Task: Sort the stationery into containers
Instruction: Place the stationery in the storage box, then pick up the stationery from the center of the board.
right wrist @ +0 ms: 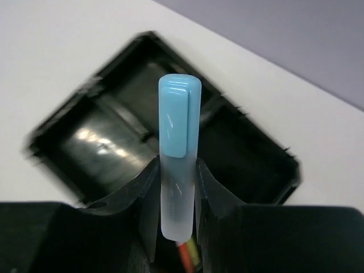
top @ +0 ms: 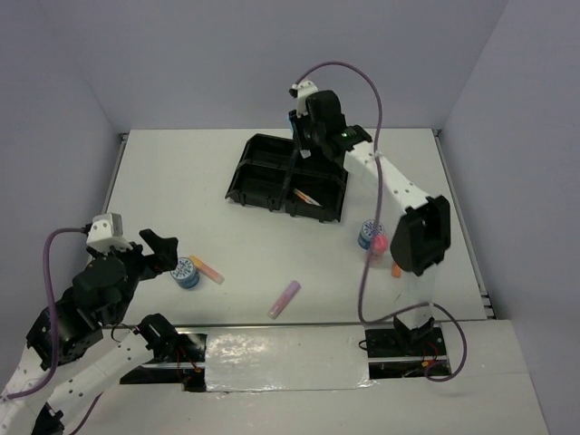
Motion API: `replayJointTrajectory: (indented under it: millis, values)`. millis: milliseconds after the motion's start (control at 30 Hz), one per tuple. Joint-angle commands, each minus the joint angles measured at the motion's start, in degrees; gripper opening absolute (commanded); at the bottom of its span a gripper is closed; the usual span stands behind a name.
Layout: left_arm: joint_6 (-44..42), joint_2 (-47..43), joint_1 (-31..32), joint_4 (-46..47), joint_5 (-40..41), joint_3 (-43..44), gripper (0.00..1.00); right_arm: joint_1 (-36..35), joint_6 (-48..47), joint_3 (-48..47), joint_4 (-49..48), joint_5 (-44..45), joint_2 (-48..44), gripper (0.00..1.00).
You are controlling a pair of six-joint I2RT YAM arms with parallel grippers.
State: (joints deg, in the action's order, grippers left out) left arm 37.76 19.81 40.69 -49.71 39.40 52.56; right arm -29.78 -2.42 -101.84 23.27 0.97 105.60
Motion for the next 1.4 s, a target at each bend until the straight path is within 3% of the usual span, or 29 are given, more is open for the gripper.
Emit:
replayJointTrajectory:
  millis: [0, 67, 267, 333, 367, 433, 600, 700, 767, 833, 867, 933, 967, 1000, 1033, 1167, 1200, 1233, 1367]
  values:
    - [0.21, -2.23, 0.09, 1.37, 1.38, -0.35, 0.99, 3.32, -9.7, -10.27, 5.39, 4.46, 11.96, 0.0]
    - [0.21, -3.37, 0.09, 1.37, 1.65, -0.44, 0.99, 3.5, -12.17, -13.28, 4.08, 9.63, 14.62, 0.0]
    - [-0.31, -4.26, 0.09, 2.16, 1.47, -0.87, 0.99, 6.13, -15.43, -17.5, 3.27, 11.07, 20.52, 0.07]
    - [-0.75, -3.82, 0.09, 2.25, 1.21, -0.96, 0.99, 6.84, -14.99, -17.17, 3.1, 10.81, 21.14, 0.19]
    - [-0.84, -3.12, 0.09, 2.43, 1.03, -0.88, 0.99, 7.1, -14.9, -15.94, 2.84, 10.11, 20.88, 0.32]
    - [-1.11, -2.33, 0.09, 2.43, 0.86, -0.79, 0.99, 7.28, -14.2, -14.62, 1.61, 9.14, 19.73, 0.41]
    - [-1.63, -0.83, 0.09, 2.78, 0.42, -0.88, 0.99, 7.28, -14.02, -14.43, 3.09, 6.5, 17.71, 0.77]
    - [-1.63, -0.65, 0.09, 2.78, 0.42, -0.88, 0.99, 7.28, -13.06, -15.14, 4.5, 6.58, 16.13, 0.82]
    - [-1.46, -0.92, 0.09, 2.69, 0.59, -0.79, 0.99, 7.02, -8.16, -14.88, 6.17, 6.94, 14.47, 0.82]
    - [-1.2, -1.53, 0.09, 2.34, 1.21, -0.79, 0.99, 5.27, 2.03, -8.08, 7.58, 8.41, 8.59, 0.99]
    - [-0.67, -1.53, 0.09, 2.17, 1.56, -0.7, 0.99, 3.69, 7.02, -3.93, 6.97, 15.39, 1.96, 1.0]
    - [0.03, -1.79, 0.09, 1.64, 2.96, -0.52, 0.99, -4.64, 17.76, 5.64, 3.38, 25.6, -5.98, 1.0]
    - [0.91, -1.8, 0.09, 0.94, 3.4, -0.52, 0.99, -8.68, 20.58, 15.61, 1.36, 34.97, -13.68, 1.0]
    - [1.26, -1.62, 0.01, 0.59, 3.93, -0.35, 0.99, -16.81, 22.52, 19.97, -3.53, 38.37, -17.06, 1.0]
    - [1.53, -1.36, 0.01, 0.06, 4.45, -0.35, 0.99, -20.46, 24.11, 26.02, -4.19, 41.19, -19.44, 1.0]
    - [2.41, 1.27, -0.26, -0.56, 4.99, 0.0, 0.99, -32.86, 44.74, 32.74, 5.54, 50.69, -25.35, 1.0]
    - [2.32, 1.89, -0.34, -0.73, 4.99, 0.09, 0.99, -35.15, 54.96, 33.89, 10.78, 54.36, -25.53, 1.0]
    - [2.32, 3.03, -0.61, -0.74, 4.81, 0.27, 0.99, -39.96, 66.63, 35.73, 17.53, 56.66, -24.92, 1.0]
    - [1.53, 4.01, -1.22, -0.12, 3.67, 0.09, 0.99, -46.94, 86.82, 33.91, 34.07, 57.92, -17.22, 1.0]
